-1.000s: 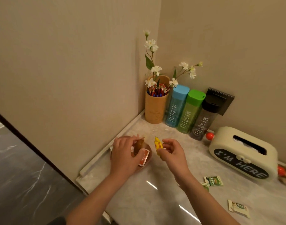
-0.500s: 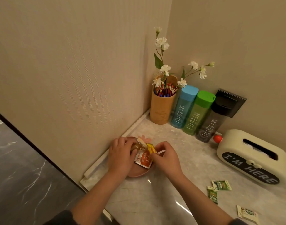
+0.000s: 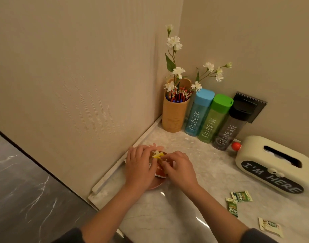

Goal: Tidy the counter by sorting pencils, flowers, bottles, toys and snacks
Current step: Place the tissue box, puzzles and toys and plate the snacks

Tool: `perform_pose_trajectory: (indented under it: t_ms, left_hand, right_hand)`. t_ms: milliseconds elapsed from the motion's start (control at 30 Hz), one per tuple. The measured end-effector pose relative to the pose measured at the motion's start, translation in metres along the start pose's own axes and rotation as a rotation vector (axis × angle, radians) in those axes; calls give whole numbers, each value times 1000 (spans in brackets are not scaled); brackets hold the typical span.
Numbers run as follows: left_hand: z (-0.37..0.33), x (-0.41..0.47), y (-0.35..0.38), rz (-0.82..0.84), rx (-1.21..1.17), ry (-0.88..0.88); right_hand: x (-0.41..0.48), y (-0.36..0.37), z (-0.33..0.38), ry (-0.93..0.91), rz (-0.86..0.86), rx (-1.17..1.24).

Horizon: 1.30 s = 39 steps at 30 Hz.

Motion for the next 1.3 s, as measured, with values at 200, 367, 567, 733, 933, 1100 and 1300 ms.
perform_pose_trajectory:
  t_ms: [200,367,567,733,933,1100,1300]
  left_hand:
    - [-51,-17,21,102,-252,136]
    - [-95,-45,55,288,-260,280]
    - [-121,-69,94,493,-140,387]
    - [-130,-80,110,543,-12,449]
    - [-131,-83,111,509,19,424]
    - [-131,-85,104,500,-84,325]
    - [-89,-69,55,189,-175,136]
  right_hand:
    - [-41,-51,-46,128,-173,176]
    - [-82,-82,-81,229,-291,114]
    - [-127,-98,-116,392,-305,-83]
    - [-144,-95,-127,466,-252,-159]
    - [-142,-93,-128,445,-164,-156]
    - [-138,-89,-119,429,-161,-57]
    - [-111,-74,-87,324,-248,191]
Point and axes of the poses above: each hand's wrist, its own x-axis towards the middle knuckle, its own y-axis out of the palm, z = x × y, the point moved 6 cm from there along x, towards the middle knuckle, and after that the axes turned 1 degree about y, right-handed, at the moved point
